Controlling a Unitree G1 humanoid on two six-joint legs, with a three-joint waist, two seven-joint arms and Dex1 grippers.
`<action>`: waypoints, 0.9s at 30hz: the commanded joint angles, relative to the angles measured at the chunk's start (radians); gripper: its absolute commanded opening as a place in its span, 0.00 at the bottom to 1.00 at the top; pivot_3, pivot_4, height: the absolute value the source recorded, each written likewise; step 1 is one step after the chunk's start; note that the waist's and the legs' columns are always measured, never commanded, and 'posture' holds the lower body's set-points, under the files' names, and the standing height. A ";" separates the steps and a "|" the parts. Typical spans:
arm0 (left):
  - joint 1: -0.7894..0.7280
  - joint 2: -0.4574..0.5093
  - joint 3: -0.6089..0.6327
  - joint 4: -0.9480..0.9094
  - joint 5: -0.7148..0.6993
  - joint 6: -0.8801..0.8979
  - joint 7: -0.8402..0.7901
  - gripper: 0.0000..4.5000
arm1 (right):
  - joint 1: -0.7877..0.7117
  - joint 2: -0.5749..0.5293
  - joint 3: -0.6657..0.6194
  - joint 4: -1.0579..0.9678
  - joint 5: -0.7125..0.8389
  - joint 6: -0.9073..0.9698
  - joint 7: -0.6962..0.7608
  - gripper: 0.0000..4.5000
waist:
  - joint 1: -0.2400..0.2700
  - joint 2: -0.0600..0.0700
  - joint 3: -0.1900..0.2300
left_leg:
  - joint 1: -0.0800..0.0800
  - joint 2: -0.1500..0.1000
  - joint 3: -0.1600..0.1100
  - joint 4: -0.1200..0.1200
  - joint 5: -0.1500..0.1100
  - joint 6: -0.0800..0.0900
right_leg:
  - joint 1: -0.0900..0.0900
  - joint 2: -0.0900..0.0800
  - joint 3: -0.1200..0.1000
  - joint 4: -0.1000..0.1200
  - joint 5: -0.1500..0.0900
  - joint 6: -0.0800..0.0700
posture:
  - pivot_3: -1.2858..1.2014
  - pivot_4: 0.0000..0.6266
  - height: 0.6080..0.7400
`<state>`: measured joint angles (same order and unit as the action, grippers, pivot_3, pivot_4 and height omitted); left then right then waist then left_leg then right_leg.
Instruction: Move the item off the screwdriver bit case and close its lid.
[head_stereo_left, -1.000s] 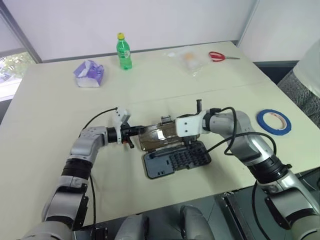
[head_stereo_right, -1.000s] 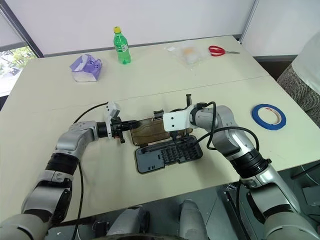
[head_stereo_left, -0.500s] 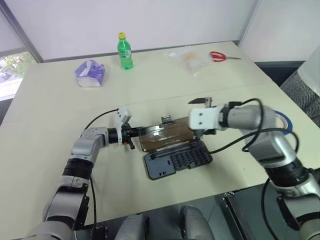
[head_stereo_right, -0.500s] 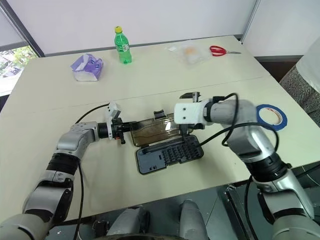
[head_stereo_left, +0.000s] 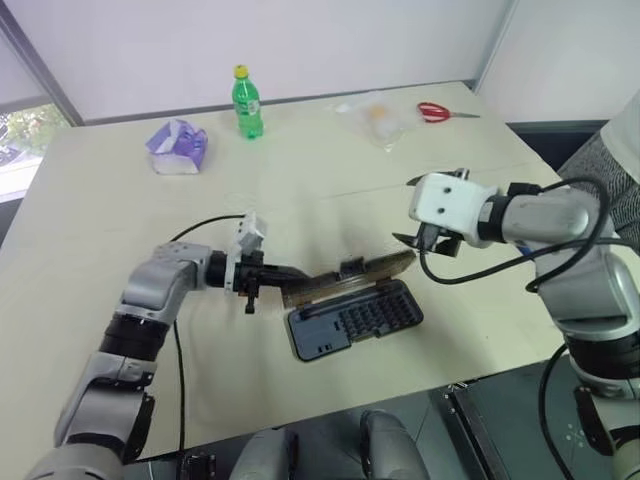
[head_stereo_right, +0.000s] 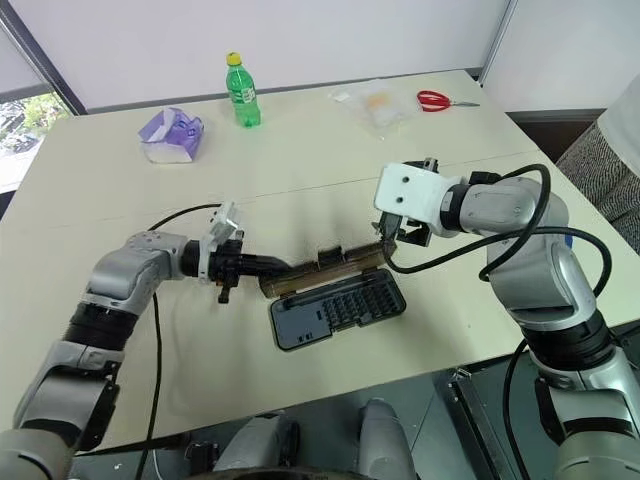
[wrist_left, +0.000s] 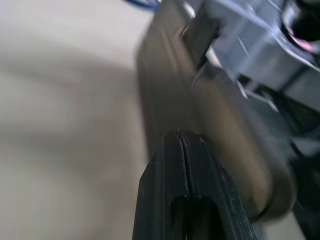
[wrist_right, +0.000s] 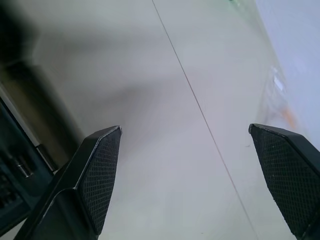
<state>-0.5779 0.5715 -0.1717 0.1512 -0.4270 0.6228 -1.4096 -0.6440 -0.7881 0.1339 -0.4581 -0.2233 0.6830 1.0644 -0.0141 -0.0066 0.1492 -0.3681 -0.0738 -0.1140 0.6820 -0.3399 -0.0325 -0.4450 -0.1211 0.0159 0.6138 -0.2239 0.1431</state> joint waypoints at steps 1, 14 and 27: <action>0.027 0.053 -0.045 -0.072 -0.011 0.005 -0.076 0.00 | -0.013 -0.022 -0.039 -0.034 0.026 0.007 -0.030 0.94 | 0.000 0.000 0.000 | 0.000 0.000 0.000 0.000 0.000 0.000 | 0.000 0.000 0.000 0.000 0.000 0.000 | 0.52 0.24 1.00; 0.097 -0.039 -0.208 0.131 0.195 -0.225 0.019 0.00 | 0.067 -0.014 -0.001 -0.048 0.099 0.055 -0.073 0.94 | 0.007 0.000 -0.001 | 0.002 0.000 0.000 0.001 0.000 0.000 | 0.003 -0.001 0.000 0.000 0.000 0.000 | 0.52 0.24 1.00; -0.039 -0.016 -0.091 0.093 0.052 -0.084 -0.010 0.00 | 0.133 -0.004 -0.070 -0.138 0.372 0.147 -0.014 0.94 | 0.004 0.001 -0.001 | 0.014 0.000 0.000 0.000 -0.003 0.006 | 0.014 0.000 0.000 -0.001 0.000 0.000 | 0.52 0.24 1.00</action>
<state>-0.5998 0.5469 -0.2895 0.2524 -0.3569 0.5035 -1.4221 -0.5129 -0.7859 0.0982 -0.5446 0.0945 0.8238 1.0311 -0.0105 -0.0055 0.1478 -0.3563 -0.0738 -0.1143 0.6824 -0.3416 -0.0292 -0.4328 -0.1216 0.0155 0.6128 -0.2241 0.1432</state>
